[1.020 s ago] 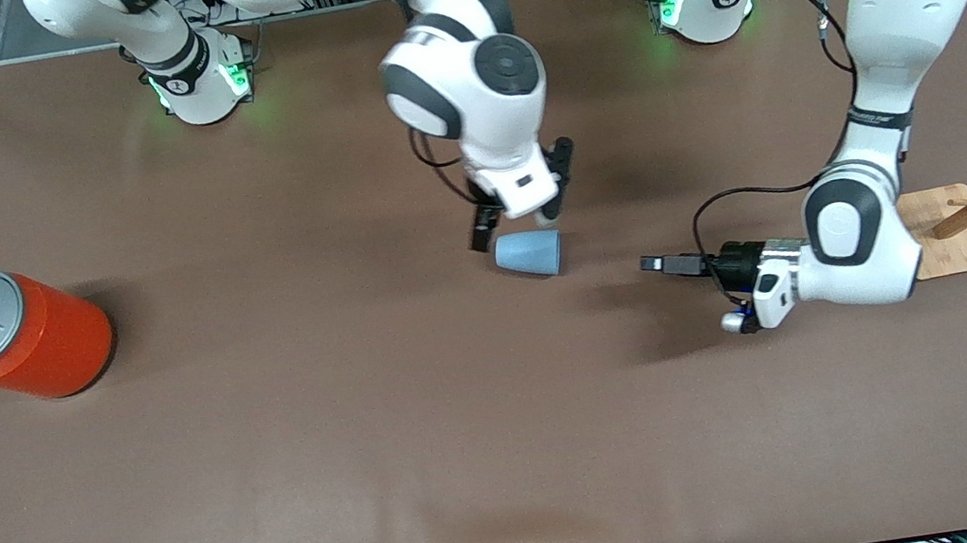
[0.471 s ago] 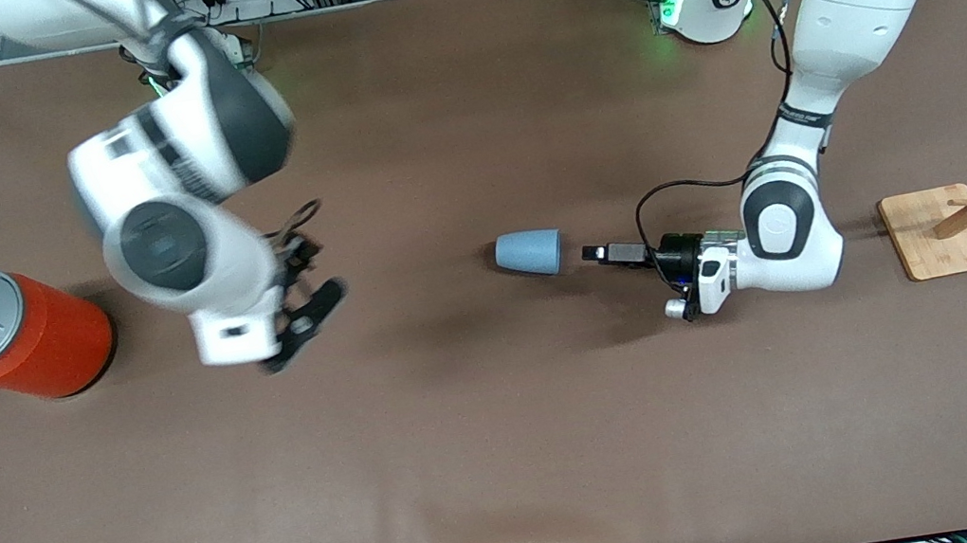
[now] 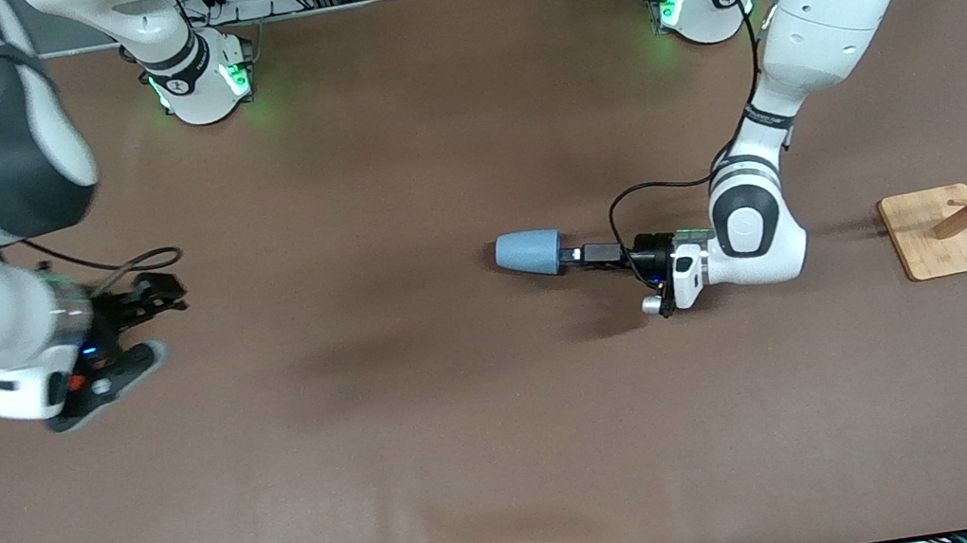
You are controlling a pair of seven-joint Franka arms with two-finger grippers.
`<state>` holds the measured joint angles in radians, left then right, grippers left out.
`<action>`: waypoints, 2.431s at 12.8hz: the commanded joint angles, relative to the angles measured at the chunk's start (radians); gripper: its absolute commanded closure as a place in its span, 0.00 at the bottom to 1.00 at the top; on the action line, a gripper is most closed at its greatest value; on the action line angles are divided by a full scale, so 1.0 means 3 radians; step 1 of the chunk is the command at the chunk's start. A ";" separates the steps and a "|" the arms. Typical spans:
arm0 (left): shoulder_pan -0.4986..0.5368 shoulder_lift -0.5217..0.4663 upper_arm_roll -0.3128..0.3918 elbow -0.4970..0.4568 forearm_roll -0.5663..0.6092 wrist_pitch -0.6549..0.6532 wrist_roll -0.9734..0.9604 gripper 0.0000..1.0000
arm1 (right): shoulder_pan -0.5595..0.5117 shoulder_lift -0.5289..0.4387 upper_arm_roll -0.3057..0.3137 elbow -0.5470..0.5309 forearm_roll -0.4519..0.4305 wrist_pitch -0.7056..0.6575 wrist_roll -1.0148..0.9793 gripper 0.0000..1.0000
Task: Flip cup
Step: 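Grasp the blue cup's base with the left gripper while the right gripper withdraws, then lift the blue cup with the left gripper and rotate it upright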
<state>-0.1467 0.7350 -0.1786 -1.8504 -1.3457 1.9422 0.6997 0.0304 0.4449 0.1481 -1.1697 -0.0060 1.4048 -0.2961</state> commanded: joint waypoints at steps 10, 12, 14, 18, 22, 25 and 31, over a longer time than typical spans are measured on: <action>-0.0196 0.0086 0.0017 -0.0040 -0.0219 0.0194 -0.0076 1.00 | -0.0209 -0.1652 -0.0197 -0.1193 0.0204 0.0113 0.1735 0.00; -0.0201 0.0051 0.0022 0.0001 -0.0208 0.0194 -0.0367 1.00 | -0.0209 -0.1657 -0.0192 -0.1219 0.0194 0.0144 0.1713 0.00; -0.0191 -0.0016 0.0038 0.0093 -0.0173 0.0194 -0.0598 1.00 | -0.0198 -0.1631 -0.0187 -0.1219 0.0118 0.0205 0.1530 0.00; -0.0201 -0.0322 0.0074 0.0221 -0.0046 0.0204 -0.1277 1.00 | -0.0173 -0.1611 -0.0192 -0.1199 -0.0052 0.0318 0.1217 0.00; -0.0201 -0.0614 0.0053 0.0650 0.1388 0.0204 -0.2662 1.00 | -0.0183 -0.1595 -0.0192 -0.1189 -0.0026 0.0313 0.1217 0.00; -0.0323 -0.0701 0.0028 0.0845 0.2269 0.0204 -0.3276 1.00 | -0.0183 -0.1585 -0.0192 -0.1189 0.0015 0.0308 0.1217 0.00; -0.0585 -0.0773 0.0028 0.0983 0.4075 0.0163 -0.4219 1.00 | -0.0178 -0.1580 -0.0192 -0.1194 0.0020 0.0303 0.1222 0.00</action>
<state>-0.3357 0.5228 -0.1790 -1.5495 -0.1998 2.0006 -0.5389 -0.0251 -0.0228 0.0929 -1.5174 -0.0060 1.4907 0.0829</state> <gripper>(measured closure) 0.943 0.000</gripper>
